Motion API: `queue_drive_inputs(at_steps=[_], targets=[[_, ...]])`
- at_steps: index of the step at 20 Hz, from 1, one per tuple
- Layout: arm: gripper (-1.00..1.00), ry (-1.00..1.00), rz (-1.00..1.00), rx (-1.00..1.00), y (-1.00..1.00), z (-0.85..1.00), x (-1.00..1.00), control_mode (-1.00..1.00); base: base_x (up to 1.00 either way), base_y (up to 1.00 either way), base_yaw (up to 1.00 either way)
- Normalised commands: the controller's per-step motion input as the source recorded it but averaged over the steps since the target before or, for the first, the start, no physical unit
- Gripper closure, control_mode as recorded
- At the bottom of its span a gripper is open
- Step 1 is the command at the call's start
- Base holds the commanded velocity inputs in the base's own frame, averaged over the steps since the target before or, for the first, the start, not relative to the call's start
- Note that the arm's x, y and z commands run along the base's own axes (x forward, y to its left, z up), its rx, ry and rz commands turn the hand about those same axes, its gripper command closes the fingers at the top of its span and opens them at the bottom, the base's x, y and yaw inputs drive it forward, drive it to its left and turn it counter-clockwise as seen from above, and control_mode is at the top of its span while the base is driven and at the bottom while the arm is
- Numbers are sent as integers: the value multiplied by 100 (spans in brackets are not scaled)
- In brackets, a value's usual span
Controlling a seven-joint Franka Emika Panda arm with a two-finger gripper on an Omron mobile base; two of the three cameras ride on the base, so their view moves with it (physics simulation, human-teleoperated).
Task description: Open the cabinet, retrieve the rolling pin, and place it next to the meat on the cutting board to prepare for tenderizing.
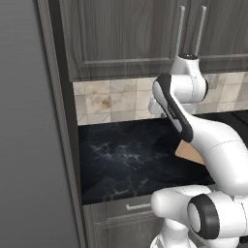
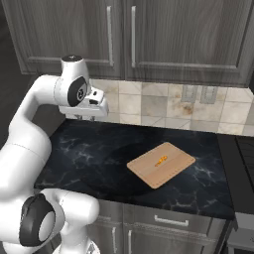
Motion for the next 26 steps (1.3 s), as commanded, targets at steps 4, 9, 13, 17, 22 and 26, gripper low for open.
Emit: queue_drive_inputs(at_steps=[4,9,13,17,22,26], targets=[[-100,0,0,0,-5,0,0,-100,0,0,0],[-100,-3,0,0,-13,-7,-10,-100,0,0,0],[-100,-19,0,-2,-41,0,-38,-100,0,0,0],[-100,-27,-1,-8,-32,6,-42,-100,0,0,0],[-100,-25,-4,-11,-2,16,-15,-100,0,0,0],[-100,-21,-2,-10,0,21,0,-100,0,0,0]])
